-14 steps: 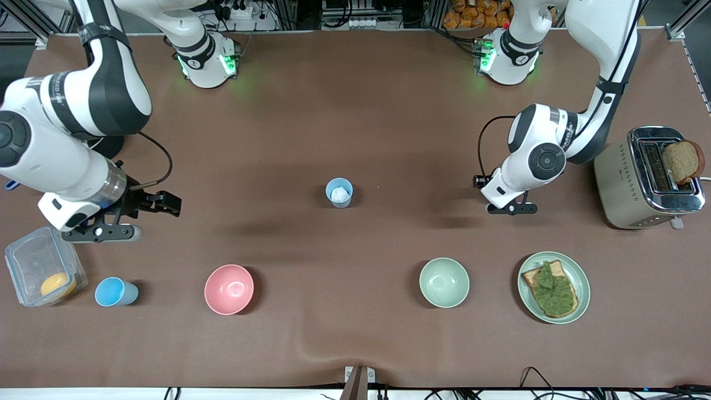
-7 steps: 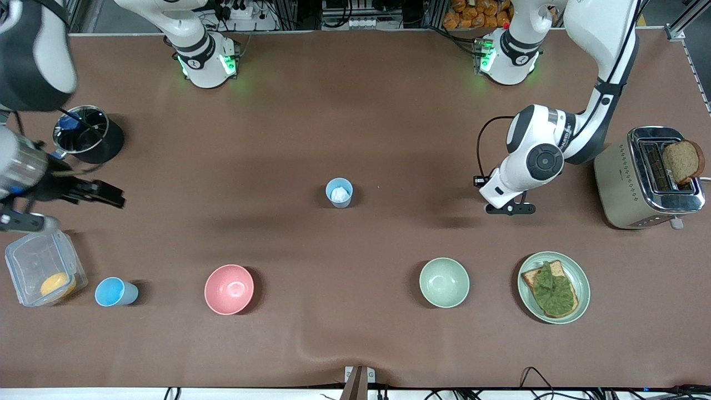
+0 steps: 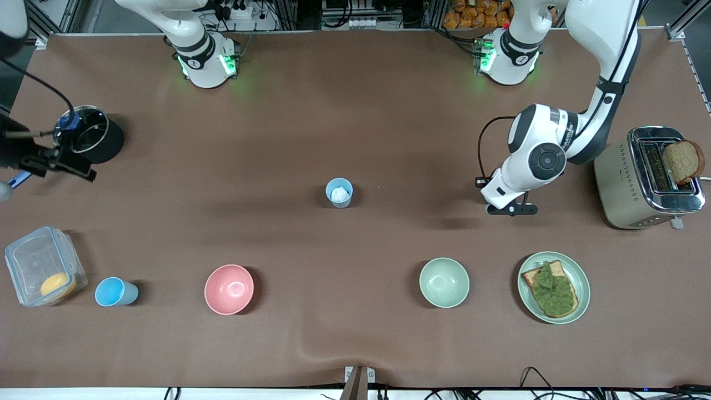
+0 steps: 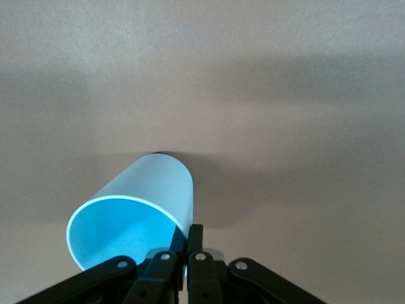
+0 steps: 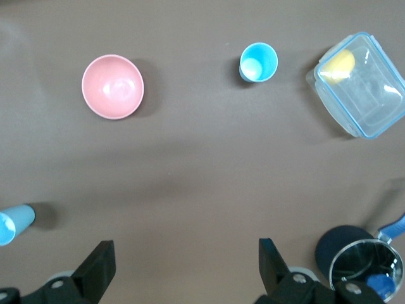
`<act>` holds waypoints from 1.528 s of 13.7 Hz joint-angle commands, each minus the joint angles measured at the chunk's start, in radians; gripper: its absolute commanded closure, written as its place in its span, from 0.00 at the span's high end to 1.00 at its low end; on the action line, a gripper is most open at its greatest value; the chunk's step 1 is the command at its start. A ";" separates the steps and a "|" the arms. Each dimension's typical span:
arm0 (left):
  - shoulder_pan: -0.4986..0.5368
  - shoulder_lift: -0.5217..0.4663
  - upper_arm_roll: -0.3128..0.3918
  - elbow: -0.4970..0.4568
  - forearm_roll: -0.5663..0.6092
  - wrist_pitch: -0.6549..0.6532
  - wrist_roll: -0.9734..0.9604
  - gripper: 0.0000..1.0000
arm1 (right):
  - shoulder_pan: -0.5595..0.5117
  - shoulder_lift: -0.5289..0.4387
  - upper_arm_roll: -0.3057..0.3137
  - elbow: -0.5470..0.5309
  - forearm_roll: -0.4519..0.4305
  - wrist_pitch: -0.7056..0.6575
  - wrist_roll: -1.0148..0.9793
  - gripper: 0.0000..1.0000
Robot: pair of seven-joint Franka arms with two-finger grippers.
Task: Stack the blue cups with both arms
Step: 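Lift the blue cup with the left gripper while the right gripper rests, then carry the held blue cup with the left gripper above the middle cup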
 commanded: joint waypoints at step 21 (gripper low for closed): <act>-0.060 -0.118 -0.274 0.448 -0.191 -0.422 -0.243 0.00 | -0.007 -0.021 0.012 -0.020 0.032 0.015 -0.015 1.00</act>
